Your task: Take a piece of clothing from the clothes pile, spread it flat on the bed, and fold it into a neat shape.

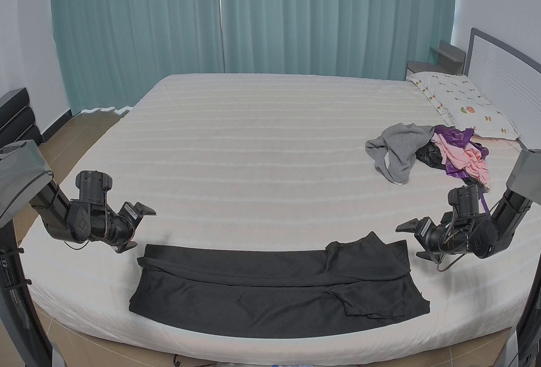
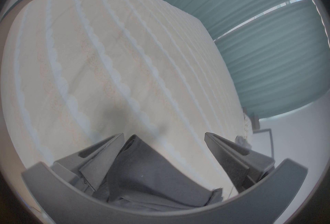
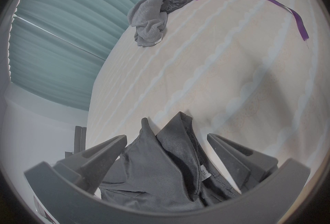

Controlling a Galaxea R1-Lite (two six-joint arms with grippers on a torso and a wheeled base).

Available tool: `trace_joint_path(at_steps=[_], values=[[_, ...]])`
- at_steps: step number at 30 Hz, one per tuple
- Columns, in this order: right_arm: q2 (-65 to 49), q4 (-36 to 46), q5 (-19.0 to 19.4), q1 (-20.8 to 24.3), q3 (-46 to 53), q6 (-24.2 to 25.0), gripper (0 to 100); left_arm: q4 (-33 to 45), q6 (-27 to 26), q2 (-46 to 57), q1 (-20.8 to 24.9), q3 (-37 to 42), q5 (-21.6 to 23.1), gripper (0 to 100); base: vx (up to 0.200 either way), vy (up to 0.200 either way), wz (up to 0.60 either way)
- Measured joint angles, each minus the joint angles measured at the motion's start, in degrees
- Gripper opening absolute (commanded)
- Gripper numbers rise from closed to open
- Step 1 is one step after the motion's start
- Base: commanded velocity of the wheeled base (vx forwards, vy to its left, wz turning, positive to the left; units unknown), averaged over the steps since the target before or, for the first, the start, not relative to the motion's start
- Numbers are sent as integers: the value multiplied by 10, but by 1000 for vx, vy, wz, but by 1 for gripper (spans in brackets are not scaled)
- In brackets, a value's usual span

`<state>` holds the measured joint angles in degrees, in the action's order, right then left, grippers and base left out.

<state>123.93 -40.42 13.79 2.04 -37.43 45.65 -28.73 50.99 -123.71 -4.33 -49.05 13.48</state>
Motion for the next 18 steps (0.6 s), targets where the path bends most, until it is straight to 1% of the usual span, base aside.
trace_joint_path(at_steps=[5,8,14,18], values=[[4,0,1,0,-2,2,100,-2,70,13,4,-15,0,100,0,0,0],[2,0,0,6,3,4,100,-4,96,21,28,-15,-3,100,0,0,0],[-8,0,1,15,18,12,100,-5,109,31,73,14,-6,100,0,0,0],[-13,-2,1,17,30,12,100,-5,107,35,92,38,-7,100,0,0,0]])
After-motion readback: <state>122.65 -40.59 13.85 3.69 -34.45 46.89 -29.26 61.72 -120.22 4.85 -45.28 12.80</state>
